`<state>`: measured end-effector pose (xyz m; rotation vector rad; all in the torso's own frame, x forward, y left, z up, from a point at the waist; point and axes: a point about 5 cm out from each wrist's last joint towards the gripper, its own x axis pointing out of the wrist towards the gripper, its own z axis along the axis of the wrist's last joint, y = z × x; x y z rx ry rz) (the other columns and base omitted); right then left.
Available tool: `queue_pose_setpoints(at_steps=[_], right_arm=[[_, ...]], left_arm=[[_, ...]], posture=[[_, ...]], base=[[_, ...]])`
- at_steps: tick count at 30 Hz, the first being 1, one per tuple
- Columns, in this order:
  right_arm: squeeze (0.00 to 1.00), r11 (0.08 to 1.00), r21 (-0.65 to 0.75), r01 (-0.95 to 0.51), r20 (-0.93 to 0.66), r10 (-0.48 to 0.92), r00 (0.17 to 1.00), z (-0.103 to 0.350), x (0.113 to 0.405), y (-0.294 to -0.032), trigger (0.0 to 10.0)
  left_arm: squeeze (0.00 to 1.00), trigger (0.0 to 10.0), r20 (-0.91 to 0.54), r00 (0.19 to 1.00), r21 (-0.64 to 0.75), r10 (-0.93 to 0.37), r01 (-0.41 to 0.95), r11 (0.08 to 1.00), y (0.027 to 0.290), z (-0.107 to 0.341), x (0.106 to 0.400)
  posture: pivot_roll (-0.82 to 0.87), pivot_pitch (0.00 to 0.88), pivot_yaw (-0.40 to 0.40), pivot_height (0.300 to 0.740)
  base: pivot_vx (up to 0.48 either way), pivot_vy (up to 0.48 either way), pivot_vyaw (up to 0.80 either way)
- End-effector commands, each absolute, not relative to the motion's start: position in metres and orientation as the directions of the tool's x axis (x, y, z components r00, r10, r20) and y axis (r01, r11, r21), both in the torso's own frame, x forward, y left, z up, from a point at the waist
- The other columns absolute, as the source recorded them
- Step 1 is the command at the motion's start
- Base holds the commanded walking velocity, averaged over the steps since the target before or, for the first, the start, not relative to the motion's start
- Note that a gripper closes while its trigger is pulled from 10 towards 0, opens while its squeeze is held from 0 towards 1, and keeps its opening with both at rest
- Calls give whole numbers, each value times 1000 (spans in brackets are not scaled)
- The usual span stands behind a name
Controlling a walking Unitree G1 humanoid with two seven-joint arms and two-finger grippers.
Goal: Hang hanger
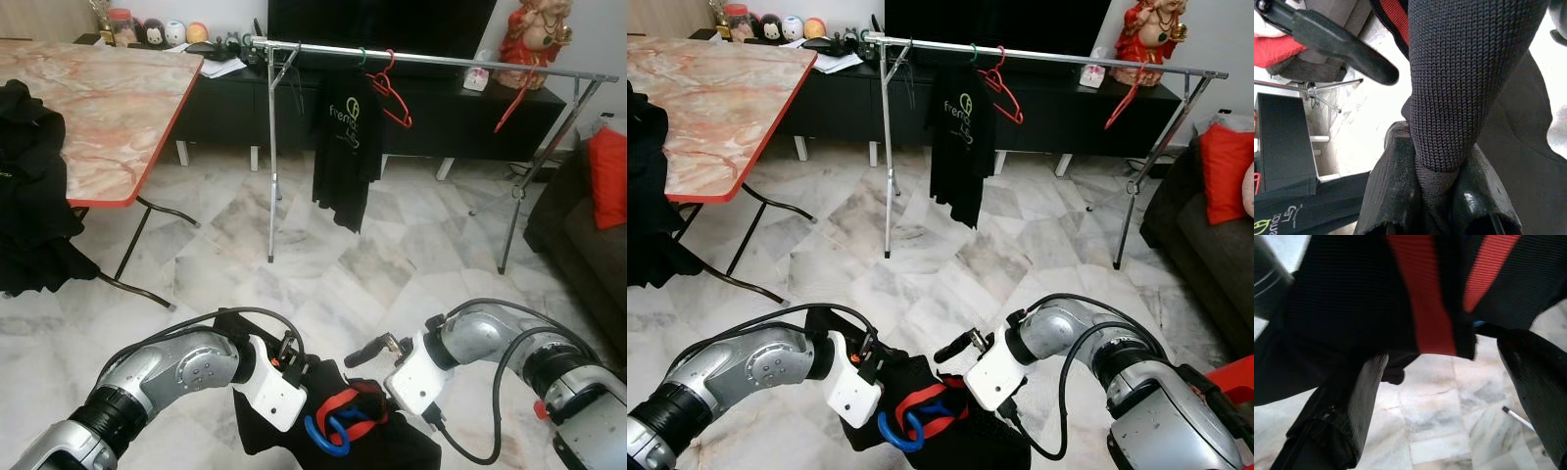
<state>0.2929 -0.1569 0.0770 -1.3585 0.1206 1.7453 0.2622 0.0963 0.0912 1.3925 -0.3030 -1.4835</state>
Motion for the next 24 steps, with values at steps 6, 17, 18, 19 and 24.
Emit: queue_pose_setpoints(at_steps=[6, 17, 18, 19, 24], right_arm=[[0, -638, -383, -668, -858, 514, 1, 88, 300, -169, 10000], [0, -620, -396, -677, -839, 544, -6, 86, 297, -170, 0], [0, -618, -401, -676, -836, 549, -5, 86, 297, -169, 0], [0, -615, -409, -674, -832, 555, -1, 87, 297, -168, 0], [0, -590, -418, -691, -809, 588, -13, 87, 297, -164, 0]], left_arm=[[0, 10000, -568, 206, 776, -797, 458, -434, 93, 96, 263], [0, 10000, -566, 197, 774, -801, 462, -433, 90, 93, 261], [0, 10000, -566, 197, 774, -801, 462, -433, 90, 93, 261], [0, 10000, -566, 198, 774, -800, 462, -433, 90, 93, 261], [0, 10000, -567, 200, 773, -799, 466, -431, 90, 93, 261]], posture=[[7, 0, -141, 740], [4, 0, -137, 740], [4, 0, -136, 740], [4, 0, -136, 740], [6, 0, -135, 740]], base=[[0, 0, 0], [0, 0, 0], [0, 0, 0], [0, 0, 0], [0, 0, 0]])
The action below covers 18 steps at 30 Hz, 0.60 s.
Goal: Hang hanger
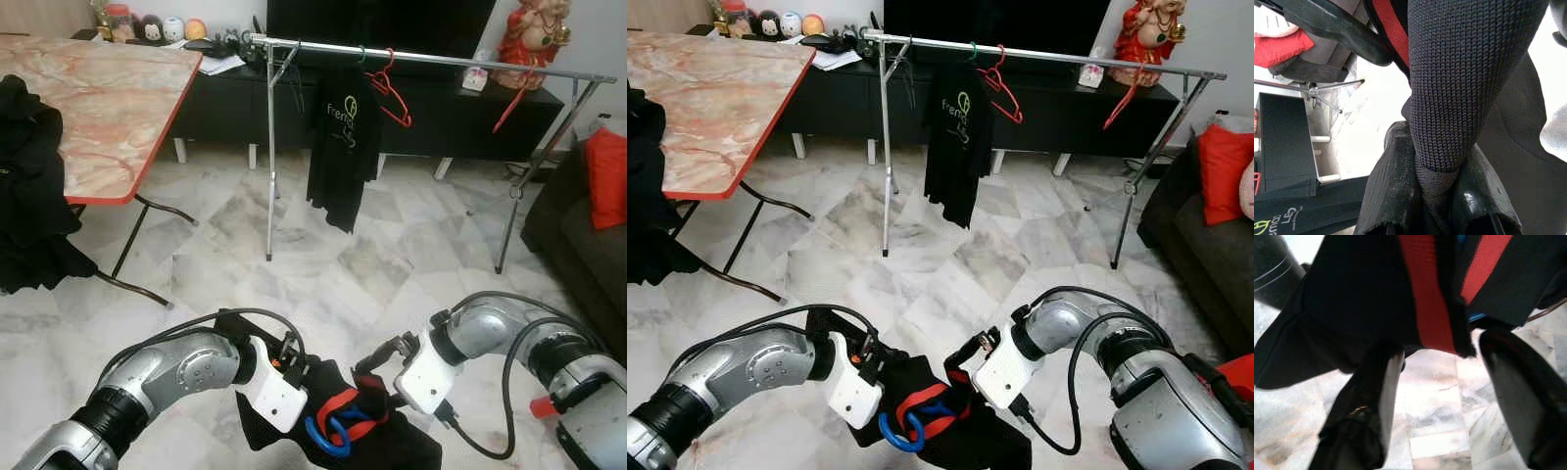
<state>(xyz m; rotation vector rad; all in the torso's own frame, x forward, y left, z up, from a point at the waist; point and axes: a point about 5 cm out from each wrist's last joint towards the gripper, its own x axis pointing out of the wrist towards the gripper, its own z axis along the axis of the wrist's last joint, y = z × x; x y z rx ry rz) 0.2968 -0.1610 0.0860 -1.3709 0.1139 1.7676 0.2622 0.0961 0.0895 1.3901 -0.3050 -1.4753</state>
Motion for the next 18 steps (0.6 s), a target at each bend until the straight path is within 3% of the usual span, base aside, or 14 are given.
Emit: queue_pose_setpoints(at_steps=[1, 14, 18], right_arm=[[0, -574, -423, -701, -796, 606, -17, 87, 296, -162, 0], [0, -576, -393, -717, -789, 611, -59, 83, 291, -161, 0], [0, -626, -296, -722, -865, 496, -75, 77, 290, -176, 0]], left_arm=[[0, 10000, -566, 199, 773, -800, 466, -431, 90, 92, 261], [0, 10000, -569, 200, 772, -798, 464, -434, 91, 92, 263], [0, 10000, -584, 208, 766, -784, 459, -449, 94, 91, 264]], posture=[[6, 0, -135, 740], [8, 0, -129, 740], [11, 0, -128, 740]], base=[[0, 0, 0], [0, 0, 0], [0, 0, 0]])
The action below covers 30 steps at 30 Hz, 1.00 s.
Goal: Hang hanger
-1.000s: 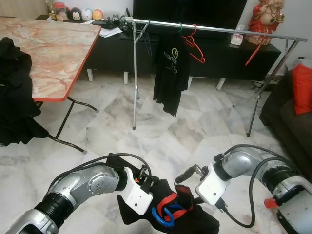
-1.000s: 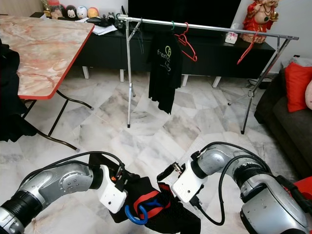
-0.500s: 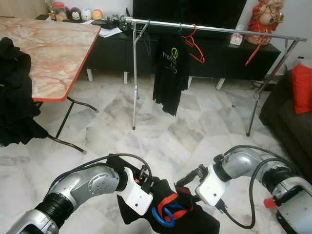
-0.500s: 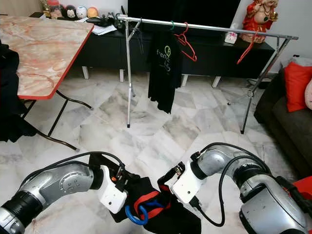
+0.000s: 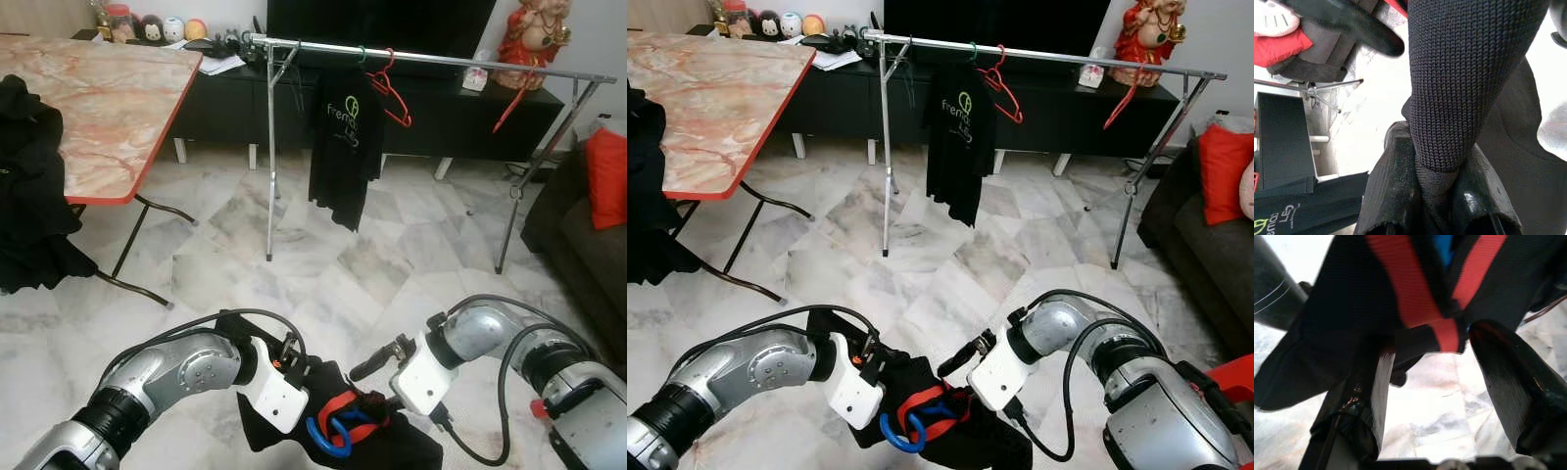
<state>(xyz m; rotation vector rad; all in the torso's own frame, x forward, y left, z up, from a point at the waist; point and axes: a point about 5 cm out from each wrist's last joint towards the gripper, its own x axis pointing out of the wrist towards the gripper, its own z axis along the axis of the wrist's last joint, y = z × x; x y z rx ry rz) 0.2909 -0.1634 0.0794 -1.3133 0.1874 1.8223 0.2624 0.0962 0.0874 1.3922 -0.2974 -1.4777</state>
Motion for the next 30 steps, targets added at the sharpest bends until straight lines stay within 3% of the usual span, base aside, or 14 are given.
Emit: queue_pose_setpoints(at_steps=[1, 9, 10, 11, 12, 13, 15, 16, 17, 21, 23, 30], right_arm=[[0, -632, -285, -721, -878, 474, -68, 76, 290, -179, 0], [0, -630, -255, -734, -897, 437, -63, 72, 288, -186, 0], [0, -622, -261, -738, -901, 431, -44, 72, 290, -187, 2431], [0, -622, -261, -738, -901, 431, -44, 72, 290, -187, 2431], [0, -594, -286, -752, -908, 419, 15, 72, 295, -189, 10000], [0, -531, -327, -782, -902, 423, 90, 73, 301, -192, 10000], [0, -501, -343, -794, -897, 426, 119, 73, 304, -193, 10000], [0, -371, -416, -830, -854, 473, 216, 76, 311, -194, 10000], [0, -302, -431, -850, -836, 487, 251, 75, 313, -196, 10000], [0, -134, -393, -910, -816, 507, 278, 62, 303, -212, 10000], [0, 10, -392, -920, -764, 552, 332, 56, 296, -220, 10000], [0, 138, -351, -926, -741, 564, 364, 42, 280, -227, 10000]], left_arm=[[0, 10000, -587, 213, 766, -782, 459, -450, 95, 91, 265], [0, 10000, -608, 231, 757, -760, 459, -466, 100, 89, 268], [0, 10000, -609, 235, 757, -758, 459, -466, 101, 89, 268], [0, 10000, -609, 235, 757, -758, 459, -466, 101, 89, 268], [0, 10000, -609, 249, 758, -753, 462, -461, 102, 89, 270], [0, 10000, -603, 270, 764, -750, 464, -447, 104, 89, 271], [0, 10000, -600, 278, 767, -750, 465, -442, 105, 89, 272], [0, 10000, -591, 291, 770, -752, 481, -419, 108, 89, 273], [0, 10000, -588, 297, 769, -753, 492, -407, 110, 89, 273], [0, 10000, -589, 307, 757, -748, 534, -377, 120, 90, 274], [0, 10000, -589, 329, 740, -739, 587, -329, 131, 92, 277], [0, 10000, -598, 362, 697, -715, 675, -241, 150, 96, 283]], posture=[[11, 0, -128, 740], [7, 0, -129, 740], [7, 0, -129, 740], [7, 0, -129, 740], [7, 0, -130, 740], [8, 0, -131, 740], [8, 0, -131, 740], [9, 0, -130, 740], [9, 0, -130, 740], [5, 0, -129, 740], [-10, 0, -116, 740], [-25, 0, -104, 740]], base=[[0, 0, 0], [0, 0, 0], [0, 0, 0], [0, 0, 0], [0, 0, 0], [0, 0, 0], [0, 0, 0], [0, 0, 0], [0, 0, 0], [0, 0, 0], [0, 0, 0], [0, 0, 0]])
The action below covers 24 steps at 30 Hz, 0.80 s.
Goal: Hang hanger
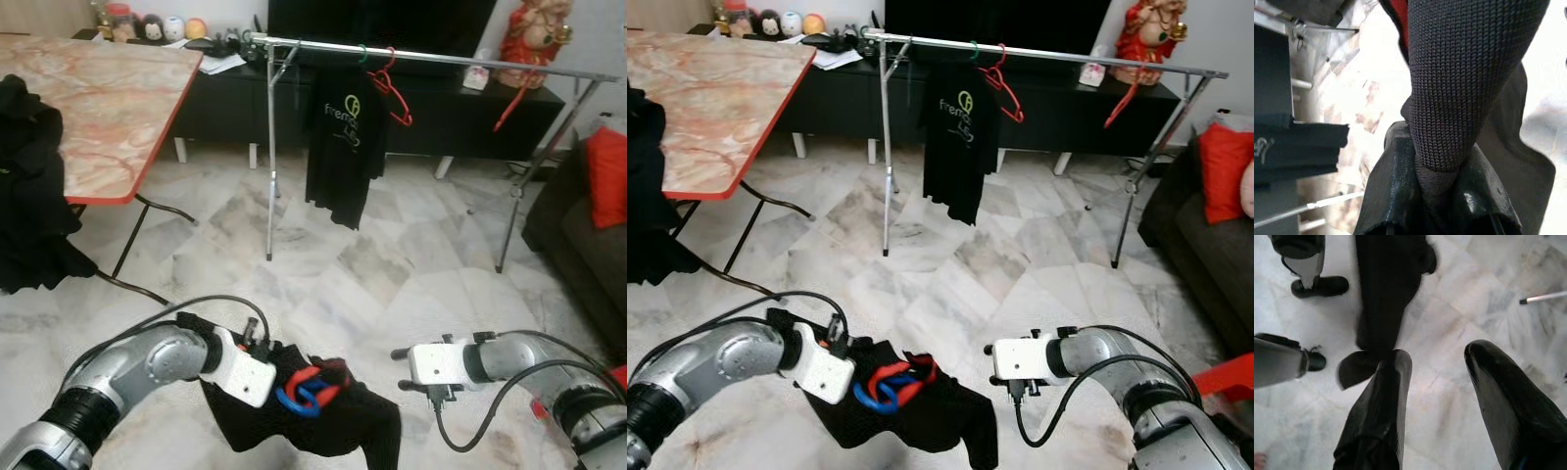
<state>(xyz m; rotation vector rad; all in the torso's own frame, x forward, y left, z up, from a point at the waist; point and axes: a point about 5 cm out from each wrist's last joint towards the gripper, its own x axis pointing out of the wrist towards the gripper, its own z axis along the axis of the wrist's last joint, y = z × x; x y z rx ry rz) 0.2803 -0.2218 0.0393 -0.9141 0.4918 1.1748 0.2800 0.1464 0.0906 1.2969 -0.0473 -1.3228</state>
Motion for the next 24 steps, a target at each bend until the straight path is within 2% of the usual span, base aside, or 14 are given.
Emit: queue_pose_setpoints(at_steps=[1, 4, 5, 6, 7, 10, 15, 18, 24], right_arm=[[0, 178, -342, -922, -730, 568, 381, 39, 278, -229, 10000], [0, 233, -335, -913, -711, 573, 407, 37, 275, -230, 10000], [102, 241, -326, -914, -705, 582, 405, 36, 273, -230, 10000], [102, 247, -319, -915, -700, 589, 403, 35, 272, -229, 10000], [996, 256, -307, -917, -695, 597, 400, 34, 271, -229, 10000], [1000, 256, -283, -924, -690, 615, 382, 31, 266, -226, 10000], [1000, 287, -270, -919, -681, 618, 393, 31, 266, -225, 10000], [1000, 276, -245, -929, -683, 631, 367, 29, 263, -223, 10000], [992, 264, -267, -927, -705, 601, 375, 26, 262, -225, 10000]], left_arm=[[0, 10000, -610, 364, 684, -704, 690, -237, 155, 97, 283], [0, 10000, -646, 365, 656, -671, 715, -243, 166, 95, 281], [0, 10000, -657, 367, 645, -659, 726, -239, 171, 94, 281], [0, 10000, -665, 367, 636, -651, 734, -236, 174, 93, 281], [0, 10000, -666, 372, 630, -647, 745, -220, 177, 93, 281], [0, 10000, -649, 397, 608, -649, 784, -127, 184, 99, 286], [0, 10000, -640, 391, 572, -662, 818, -70, 186, 106, 289], [0, 10000, -605, 394, 563, -692, 826, -22, 183, 113, 292], [0, 10000, -629, 345, 505, -697, 863, -29, 188, 118, 290]], posture=[[-22, 0, -104, 740], [-23, 0, -101, 740], [-23, 0, -101, 740], [-22, 0, -101, 740], [-23, 0, -102, 740], [-20, 0, -109, 740], [-20, 0, -113, 740], [-20, 0, -118, 740], [-22, 0, -123, 740]], base=[[0, 0, 0], [0, 0, 0], [0, 0, 0], [0, 0, 0], [0, 0, 0], [0, 0, 0], [0, 0, 0], [0, 0, 0], [0, 0, 0]])
